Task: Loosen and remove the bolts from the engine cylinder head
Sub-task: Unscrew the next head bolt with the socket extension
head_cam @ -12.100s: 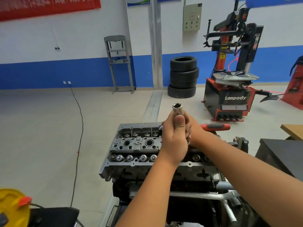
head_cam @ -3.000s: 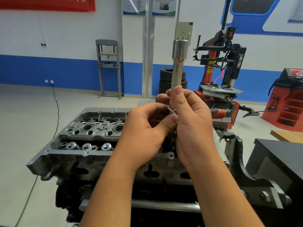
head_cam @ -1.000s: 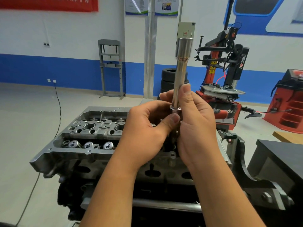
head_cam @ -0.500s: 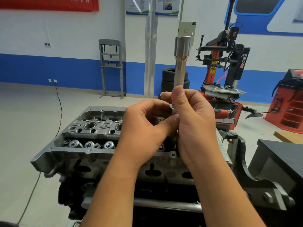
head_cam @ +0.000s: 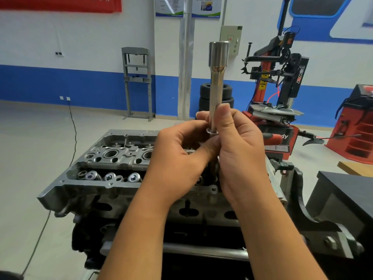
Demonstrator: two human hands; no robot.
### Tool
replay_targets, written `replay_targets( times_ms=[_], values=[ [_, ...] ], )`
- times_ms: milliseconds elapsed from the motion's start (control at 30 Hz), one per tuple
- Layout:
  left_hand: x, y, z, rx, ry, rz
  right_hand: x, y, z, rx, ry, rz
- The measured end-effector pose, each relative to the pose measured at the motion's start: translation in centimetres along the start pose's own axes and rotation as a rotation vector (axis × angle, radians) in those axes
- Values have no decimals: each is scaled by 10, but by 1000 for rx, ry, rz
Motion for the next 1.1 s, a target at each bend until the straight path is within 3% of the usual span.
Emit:
replay_targets(
  times_ms=[100, 333, 500, 700, 867, 1100],
  values=[
    [-1, 2, -3, 73, -104, 9, 0, 1, 0, -5, 4, -17],
    [1, -1, 2, -76, 78, 19, 0, 0, -1, -9, -28, 7],
    [-1, 3, -4, 57, -104, 36, -1, 1, 2, -26, -2, 4],
    [0, -1, 3, -112, 61, 29, 0, 1, 0, -62, -14, -48],
    [-1, 0, -3, 54, -116, 51, -1, 0, 0, -20, -8, -22],
    [0, -3, 3, -72, 30, 14, 0, 1, 0, -77, -4, -58]
  ],
)
Point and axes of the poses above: each hand's wrist, its own x-axis away from the middle knuckle, its own z-axis out of the back of the hand, y = z × x, the point moved 4 cm from there along -x, towards the middle knuckle, and after that the axes turned 9 degrees about -z, right-handed, at the moved point
